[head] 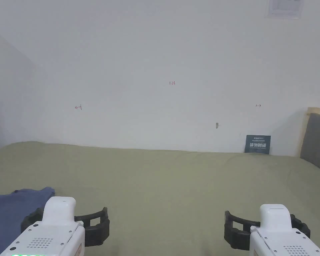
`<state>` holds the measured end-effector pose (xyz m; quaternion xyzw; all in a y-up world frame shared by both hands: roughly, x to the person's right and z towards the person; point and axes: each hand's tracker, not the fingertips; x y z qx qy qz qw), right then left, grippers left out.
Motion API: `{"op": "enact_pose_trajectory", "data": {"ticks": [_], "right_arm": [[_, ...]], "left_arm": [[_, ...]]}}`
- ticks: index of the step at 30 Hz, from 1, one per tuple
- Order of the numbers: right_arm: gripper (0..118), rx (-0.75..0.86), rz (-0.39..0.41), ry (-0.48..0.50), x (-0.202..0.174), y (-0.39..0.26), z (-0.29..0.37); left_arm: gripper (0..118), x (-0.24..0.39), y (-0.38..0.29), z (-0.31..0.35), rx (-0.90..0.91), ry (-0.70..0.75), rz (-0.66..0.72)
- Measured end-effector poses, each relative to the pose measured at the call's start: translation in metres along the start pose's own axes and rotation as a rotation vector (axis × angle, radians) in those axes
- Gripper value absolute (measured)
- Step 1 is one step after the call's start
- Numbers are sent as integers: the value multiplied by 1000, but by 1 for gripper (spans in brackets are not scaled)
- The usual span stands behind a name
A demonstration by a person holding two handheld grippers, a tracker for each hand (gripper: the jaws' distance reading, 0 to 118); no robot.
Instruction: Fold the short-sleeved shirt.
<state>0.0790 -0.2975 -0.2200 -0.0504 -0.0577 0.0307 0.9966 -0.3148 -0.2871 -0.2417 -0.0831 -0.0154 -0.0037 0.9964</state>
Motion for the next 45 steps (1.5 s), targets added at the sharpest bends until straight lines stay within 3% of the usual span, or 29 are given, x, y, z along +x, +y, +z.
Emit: {"op": "enact_pose_trajectory", "data": {"ticks": [45], "right_arm": [[118, -2, 16, 18, -2, -2, 0]], "left_arm": [[118, -2, -1, -3, -7, 3, 0]]}}
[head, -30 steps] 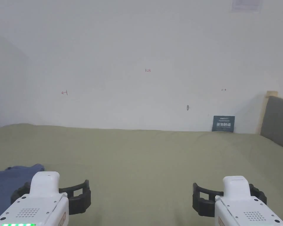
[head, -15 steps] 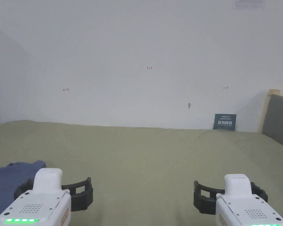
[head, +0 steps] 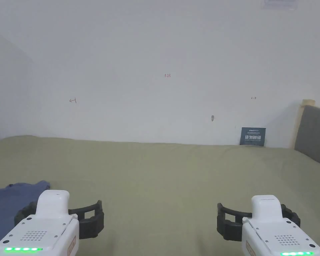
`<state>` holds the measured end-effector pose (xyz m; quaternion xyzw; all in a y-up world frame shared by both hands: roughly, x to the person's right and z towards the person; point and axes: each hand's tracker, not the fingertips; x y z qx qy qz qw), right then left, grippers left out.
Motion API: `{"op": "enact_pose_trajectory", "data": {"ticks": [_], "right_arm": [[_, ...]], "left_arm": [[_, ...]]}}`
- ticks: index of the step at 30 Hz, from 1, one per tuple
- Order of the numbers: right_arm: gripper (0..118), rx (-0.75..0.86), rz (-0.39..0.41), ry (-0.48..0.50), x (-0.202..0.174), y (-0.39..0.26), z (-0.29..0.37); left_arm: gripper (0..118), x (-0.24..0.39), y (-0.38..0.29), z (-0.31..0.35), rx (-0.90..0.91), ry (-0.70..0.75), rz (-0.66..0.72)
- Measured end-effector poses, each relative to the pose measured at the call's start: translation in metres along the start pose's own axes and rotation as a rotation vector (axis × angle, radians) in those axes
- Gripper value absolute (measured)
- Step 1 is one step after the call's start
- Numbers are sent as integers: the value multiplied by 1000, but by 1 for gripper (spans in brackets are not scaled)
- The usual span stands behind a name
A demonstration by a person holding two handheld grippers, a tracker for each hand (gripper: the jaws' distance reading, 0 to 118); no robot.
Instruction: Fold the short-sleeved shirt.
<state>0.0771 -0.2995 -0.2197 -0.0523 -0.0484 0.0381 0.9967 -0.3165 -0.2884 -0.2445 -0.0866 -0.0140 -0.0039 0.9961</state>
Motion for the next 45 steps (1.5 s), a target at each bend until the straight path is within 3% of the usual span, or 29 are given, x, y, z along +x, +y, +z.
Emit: {"op": "enact_pose_trajectory", "data": {"ticks": [45], "right_arm": [[118, -12, 14, -6, -2, -1, 0]], "left_arm": [[118, 2, -4, -1, -7, -4, -2]]}}
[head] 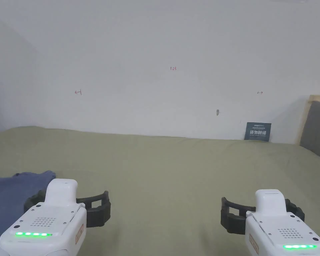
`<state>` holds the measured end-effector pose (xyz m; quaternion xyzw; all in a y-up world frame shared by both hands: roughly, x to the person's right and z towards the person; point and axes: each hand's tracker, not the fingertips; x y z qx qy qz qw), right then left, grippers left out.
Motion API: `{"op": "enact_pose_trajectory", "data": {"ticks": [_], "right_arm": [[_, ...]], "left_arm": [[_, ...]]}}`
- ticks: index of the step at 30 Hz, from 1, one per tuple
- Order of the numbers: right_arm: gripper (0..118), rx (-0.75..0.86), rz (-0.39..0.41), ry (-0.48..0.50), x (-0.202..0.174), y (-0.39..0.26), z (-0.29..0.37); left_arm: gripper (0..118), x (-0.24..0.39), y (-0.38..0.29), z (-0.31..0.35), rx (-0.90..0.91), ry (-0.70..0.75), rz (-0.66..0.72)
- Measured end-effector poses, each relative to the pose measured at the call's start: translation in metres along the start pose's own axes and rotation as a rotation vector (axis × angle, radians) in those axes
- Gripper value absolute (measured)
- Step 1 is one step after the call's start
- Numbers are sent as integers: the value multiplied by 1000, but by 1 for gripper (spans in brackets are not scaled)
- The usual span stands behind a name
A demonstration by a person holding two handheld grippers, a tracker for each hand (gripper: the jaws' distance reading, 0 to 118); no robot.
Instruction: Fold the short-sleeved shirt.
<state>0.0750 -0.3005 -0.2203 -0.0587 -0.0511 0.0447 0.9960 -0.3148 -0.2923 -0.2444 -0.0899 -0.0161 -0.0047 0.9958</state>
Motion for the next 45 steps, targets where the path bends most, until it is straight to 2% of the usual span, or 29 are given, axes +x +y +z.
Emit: {"op": "enact_pose_trajectory", "data": {"ticks": [12, 20, 23, 24, 25, 26, 27, 30, 33, 39, 42, 45], "right_arm": [[118, 33, 2, -1, 0, 4, 2], [118, 1, -8, 12, 2, 8, -2], [113, -12, -22, -2, 6, 22, -5], [109, -6, -20, -18, 6, 27, -5], [69, 21, 3, -44, 5, 31, -6], [15, 32, 36, -73, 5, 36, -9], [7, 49, 20, -75, 6, 38, -11], [7, 16, -26, -49, 6, 49, -21], [7, 12, -45, -13, -8, 58, -31], [7, 33, -1, 155, -100, 88, -57], [7, 45, 1, 309, -164, 106, -65], [7, 69, 22, 416, -223, 117, -64]], "left_arm": [[118, 0, 12, 16, 78, -6, 90], [118, 4, 14, 10, 66, -24, 56], [114, 6, 25, 7, 81, -41, 18], [110, 9, 29, 7, 101, -60, -8], [68, 10, 29, 4, 127, -41, -50], [7, 15, 31, 0, 129, 30, -105], [0, 23, 31, 1, 149, 100, -126], [0, 9, 31, -10, 93, -9, -41], [0, -15, 37, -18, 78, 88, -10], [0, -91, 65, 8, 136, 270, 78], [0, -130, 74, 34, 136, 351, 64], [0, -162, 76, 57, 133, 423, 36]]}}
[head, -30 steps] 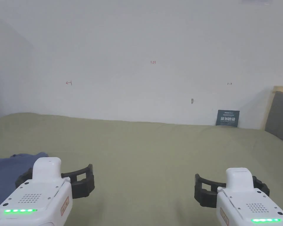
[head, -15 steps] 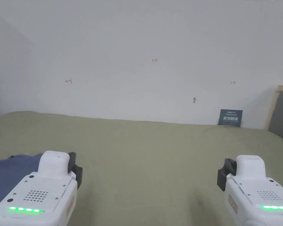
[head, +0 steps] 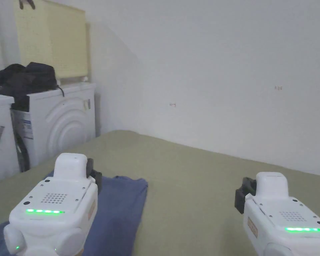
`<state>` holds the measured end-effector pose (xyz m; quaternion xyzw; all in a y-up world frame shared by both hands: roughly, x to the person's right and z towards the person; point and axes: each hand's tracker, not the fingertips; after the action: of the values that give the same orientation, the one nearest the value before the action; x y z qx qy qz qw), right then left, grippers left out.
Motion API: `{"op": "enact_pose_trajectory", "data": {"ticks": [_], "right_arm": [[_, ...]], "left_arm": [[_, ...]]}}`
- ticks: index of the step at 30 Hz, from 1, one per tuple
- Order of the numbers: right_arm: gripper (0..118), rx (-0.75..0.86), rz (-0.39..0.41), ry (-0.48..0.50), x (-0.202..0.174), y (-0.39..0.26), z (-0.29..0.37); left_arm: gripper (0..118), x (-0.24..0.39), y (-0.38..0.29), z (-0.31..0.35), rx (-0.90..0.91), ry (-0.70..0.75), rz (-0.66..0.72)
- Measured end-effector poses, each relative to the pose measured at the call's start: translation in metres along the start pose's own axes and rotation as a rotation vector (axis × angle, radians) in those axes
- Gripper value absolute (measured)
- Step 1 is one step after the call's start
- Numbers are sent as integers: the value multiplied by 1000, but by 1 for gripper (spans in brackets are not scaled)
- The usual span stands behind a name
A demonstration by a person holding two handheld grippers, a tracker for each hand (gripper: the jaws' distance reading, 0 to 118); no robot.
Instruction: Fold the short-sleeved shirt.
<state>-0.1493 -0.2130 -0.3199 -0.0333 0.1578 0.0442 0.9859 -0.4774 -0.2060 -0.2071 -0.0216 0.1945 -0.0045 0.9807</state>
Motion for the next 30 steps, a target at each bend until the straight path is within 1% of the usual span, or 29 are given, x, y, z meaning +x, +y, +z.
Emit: {"op": "enact_pose_trajectory", "data": {"ticks": [3, 5, 8, 11, 14, 17, 19, 20, 21, 22, 23, 24, 26, 27, 28, 30], "right_arm": [[7, 14, -11, 62, -45, 6, -13], [7, 22, -28, 96, -67, 8, -19], [7, 13, -36, 126, -88, 7, -25], [7, 3, -34, 140, -96, 4, -31], [7, -8, -35, 145, -95, 1, -40], [7, -30, -39, 151, -93, 2, -55], [7, -29, -27, 147, -94, 4, -64], [7, -27, -16, 147, -94, 5, -70], [7, -25, -6, 147, -92, 6, -76], [7, -23, 5, 145, -92, 7, -83], [7, -24, 14, 152, -90, 7, -91], [7, -23, 21, 161, -89, 6, -97], [7, -24, 25, 163, -83, 2, -111], [7, -31, 22, 162, -80, 0, -117], [7, -39, 14, 163, -76, -2, -123], [7, -62, 4, 168, -68, -12, -136]], "left_arm": [[0, -31, 0, 8, -23, 39, 21], [0, -46, -2, 12, -33, 62, 21], [0, -61, -6, 15, -38, 91, 9], [0, -69, -9, 9, -47, 108, 15], [0, -70, -14, -8, -62, 108, 41], [0, -65, -15, -42, -93, 75, 92], [0, -63, -10, -78, -136, 31, 80], [0, -60, -5, -102, -188, -10, 57], [0, -61, 0, -127, -262, -73, 64], [0, -63, 7, -160, -349, -159, 91], [0, -64, 12, -195, -443, -223, 148], [0, -59, 17, -220, -489, -237, 165], [0, -44, 19, -277, -597, -180, 63], [0, -35, 16, -303, -700, -168, 13], [0, -31, 7, -334, -814, -186, -19], [0, -16, -18, -376, -1033, -266, -64]]}}
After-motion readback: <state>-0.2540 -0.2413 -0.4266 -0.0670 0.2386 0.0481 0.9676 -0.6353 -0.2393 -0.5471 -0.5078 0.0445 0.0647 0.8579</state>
